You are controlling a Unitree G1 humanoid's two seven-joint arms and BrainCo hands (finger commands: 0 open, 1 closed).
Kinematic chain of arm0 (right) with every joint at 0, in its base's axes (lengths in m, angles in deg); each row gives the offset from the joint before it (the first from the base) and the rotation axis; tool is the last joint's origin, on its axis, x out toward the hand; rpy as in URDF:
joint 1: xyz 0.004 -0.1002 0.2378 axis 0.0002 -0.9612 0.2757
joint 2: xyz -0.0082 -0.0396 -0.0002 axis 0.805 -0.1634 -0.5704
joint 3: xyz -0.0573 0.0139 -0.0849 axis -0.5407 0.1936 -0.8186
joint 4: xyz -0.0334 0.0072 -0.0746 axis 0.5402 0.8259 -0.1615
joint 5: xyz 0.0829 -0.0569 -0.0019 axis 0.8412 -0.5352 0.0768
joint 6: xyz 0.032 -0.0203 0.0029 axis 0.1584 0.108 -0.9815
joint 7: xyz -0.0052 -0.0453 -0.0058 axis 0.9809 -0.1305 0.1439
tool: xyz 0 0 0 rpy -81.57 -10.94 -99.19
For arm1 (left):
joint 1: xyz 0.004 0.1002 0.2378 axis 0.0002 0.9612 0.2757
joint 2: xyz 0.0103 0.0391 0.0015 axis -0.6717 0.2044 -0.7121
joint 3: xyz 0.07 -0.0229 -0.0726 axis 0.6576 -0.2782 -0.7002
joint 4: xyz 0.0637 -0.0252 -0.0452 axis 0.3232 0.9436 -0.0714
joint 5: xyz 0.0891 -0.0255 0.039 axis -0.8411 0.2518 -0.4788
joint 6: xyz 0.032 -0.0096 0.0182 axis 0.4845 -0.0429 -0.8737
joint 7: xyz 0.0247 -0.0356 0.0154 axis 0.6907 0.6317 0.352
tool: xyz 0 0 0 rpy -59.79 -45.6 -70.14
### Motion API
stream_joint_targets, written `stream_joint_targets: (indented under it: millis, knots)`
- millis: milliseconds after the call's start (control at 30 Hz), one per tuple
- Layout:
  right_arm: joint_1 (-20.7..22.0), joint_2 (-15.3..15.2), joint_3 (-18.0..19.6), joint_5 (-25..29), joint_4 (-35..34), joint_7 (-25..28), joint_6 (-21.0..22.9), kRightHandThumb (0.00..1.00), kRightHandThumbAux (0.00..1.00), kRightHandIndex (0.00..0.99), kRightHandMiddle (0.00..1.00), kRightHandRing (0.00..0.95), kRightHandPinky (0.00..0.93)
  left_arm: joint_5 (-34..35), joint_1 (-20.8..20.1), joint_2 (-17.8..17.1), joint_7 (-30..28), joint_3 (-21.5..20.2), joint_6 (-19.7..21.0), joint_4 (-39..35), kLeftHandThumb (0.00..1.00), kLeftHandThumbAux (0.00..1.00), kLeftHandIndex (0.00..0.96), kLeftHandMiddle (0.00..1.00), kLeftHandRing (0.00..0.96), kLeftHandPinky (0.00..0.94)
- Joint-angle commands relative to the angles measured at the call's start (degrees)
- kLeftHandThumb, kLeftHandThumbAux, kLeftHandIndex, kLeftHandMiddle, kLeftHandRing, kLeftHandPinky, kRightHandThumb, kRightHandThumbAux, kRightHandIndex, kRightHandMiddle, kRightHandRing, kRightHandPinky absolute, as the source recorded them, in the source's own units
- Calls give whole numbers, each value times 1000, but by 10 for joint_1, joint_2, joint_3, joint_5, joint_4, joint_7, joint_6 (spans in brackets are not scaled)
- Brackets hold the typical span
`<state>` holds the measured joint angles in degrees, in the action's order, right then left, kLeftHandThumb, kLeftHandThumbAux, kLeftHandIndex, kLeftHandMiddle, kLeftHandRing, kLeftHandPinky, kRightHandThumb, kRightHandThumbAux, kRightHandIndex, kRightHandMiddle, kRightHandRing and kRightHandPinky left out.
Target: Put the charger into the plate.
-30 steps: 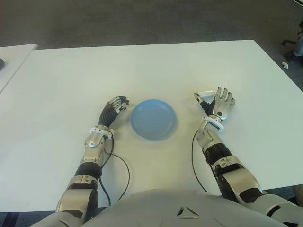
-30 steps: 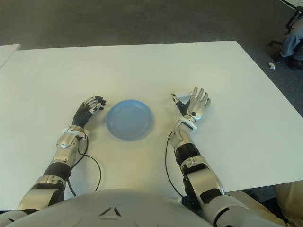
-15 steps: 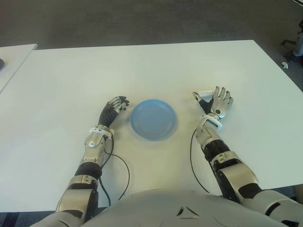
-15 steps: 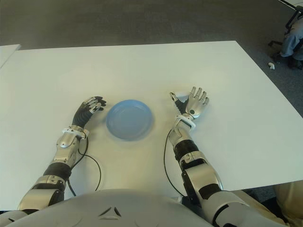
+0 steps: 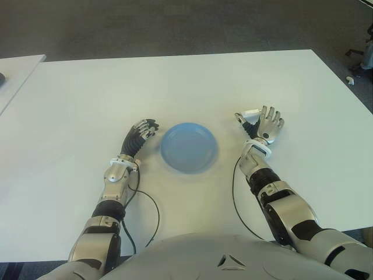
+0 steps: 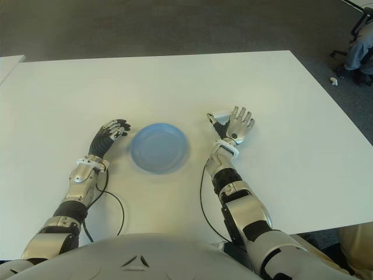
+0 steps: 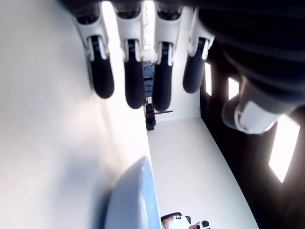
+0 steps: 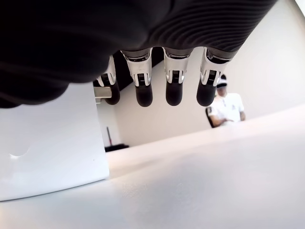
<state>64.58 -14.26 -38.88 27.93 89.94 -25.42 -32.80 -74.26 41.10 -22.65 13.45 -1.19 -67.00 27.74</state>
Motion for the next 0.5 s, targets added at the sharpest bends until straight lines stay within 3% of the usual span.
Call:
stream_joint_targets:
  millis: [33,500]
  knots:
    - [-26,27,-17,22,35,30,-14,336,69,0,0,0,0,-25,98,14,-11,22,89,95,52,533,284,350,340,332]
    - [-28,28,-31,23,45,38,-17,324,65,0,0,0,0,-24,100,15,-1,23,97,89,76,539,301,356,345,352]
